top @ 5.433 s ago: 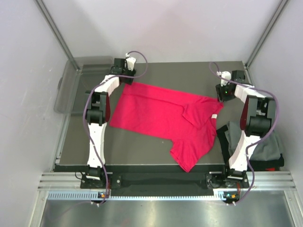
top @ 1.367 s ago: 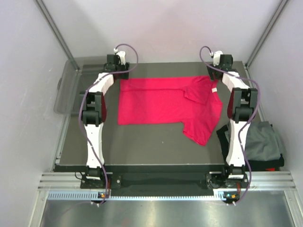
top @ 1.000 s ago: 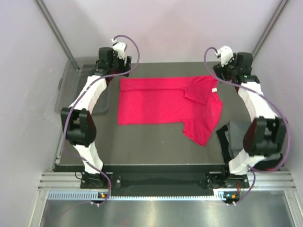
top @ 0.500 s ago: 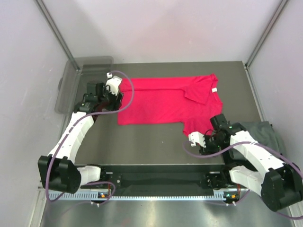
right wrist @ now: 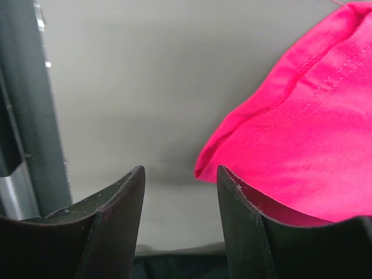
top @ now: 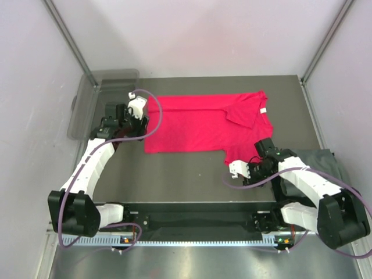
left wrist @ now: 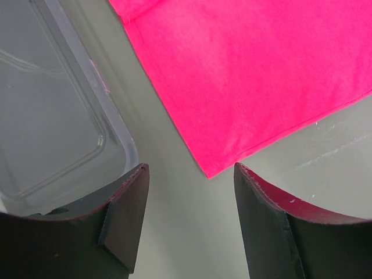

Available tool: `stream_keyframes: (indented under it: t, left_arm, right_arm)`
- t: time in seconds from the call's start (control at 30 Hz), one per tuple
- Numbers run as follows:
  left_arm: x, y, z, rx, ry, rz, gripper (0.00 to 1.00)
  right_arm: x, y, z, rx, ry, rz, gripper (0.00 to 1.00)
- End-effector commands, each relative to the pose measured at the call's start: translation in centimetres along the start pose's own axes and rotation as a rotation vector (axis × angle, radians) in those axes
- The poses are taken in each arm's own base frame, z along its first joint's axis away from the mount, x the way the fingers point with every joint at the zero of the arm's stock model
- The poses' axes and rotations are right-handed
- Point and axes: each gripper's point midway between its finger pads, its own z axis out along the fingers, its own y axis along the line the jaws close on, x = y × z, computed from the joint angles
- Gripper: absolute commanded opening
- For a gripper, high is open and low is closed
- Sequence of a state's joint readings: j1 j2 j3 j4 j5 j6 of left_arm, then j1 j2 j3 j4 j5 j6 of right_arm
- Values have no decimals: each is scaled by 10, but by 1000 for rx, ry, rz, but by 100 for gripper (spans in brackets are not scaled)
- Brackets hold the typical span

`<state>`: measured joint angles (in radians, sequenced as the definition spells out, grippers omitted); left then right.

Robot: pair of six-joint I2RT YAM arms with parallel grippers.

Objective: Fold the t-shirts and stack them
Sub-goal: Fold the tshirt

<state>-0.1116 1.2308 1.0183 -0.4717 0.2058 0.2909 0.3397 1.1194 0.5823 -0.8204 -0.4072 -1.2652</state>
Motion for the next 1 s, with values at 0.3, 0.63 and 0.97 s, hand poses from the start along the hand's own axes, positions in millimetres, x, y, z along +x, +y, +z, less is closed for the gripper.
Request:
stream_keyframes:
  t: [0.3, 0.63, 0.97]
  left_arm:
    - [1, 1, 13, 25, 7, 15, 64]
    - [45, -33, 10, 262, 259, 43, 63]
    - [81, -34, 21, 310, 430, 44, 61]
  right_arm:
    - [9, -16, 16, 32, 36, -27, 49]
    - [8, -40, -6, 222, 60, 38, 2]
    - [-18, -52, -45, 388, -48, 125, 2]
